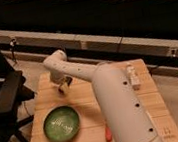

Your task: Place the eraser in the ceramic cup

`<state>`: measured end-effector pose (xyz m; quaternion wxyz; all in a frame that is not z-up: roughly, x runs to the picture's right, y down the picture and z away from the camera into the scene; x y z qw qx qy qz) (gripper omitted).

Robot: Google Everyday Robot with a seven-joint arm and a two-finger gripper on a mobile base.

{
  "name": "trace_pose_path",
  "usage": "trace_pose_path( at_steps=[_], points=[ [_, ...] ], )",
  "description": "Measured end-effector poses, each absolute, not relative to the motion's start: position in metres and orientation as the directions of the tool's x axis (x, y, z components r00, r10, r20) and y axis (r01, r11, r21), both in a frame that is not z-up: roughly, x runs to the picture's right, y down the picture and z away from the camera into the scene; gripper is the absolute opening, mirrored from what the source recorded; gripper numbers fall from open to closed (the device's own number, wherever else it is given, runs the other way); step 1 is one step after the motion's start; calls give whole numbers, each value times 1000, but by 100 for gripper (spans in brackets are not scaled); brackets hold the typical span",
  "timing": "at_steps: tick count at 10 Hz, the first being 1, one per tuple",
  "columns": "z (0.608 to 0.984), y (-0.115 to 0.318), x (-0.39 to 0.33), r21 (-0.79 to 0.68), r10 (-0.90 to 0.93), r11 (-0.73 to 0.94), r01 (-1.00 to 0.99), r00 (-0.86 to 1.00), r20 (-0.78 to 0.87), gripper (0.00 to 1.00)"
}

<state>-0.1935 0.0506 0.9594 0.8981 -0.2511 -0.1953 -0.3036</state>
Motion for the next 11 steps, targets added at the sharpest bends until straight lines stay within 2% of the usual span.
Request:
trace_pose_path(
  at_steps=[9, 11],
  points=[
    [973, 53, -172, -408, -372, 693, 594, 780, 503, 80],
    [977, 55, -171, -441, -379, 674, 592, 790, 482, 74]
  ],
)
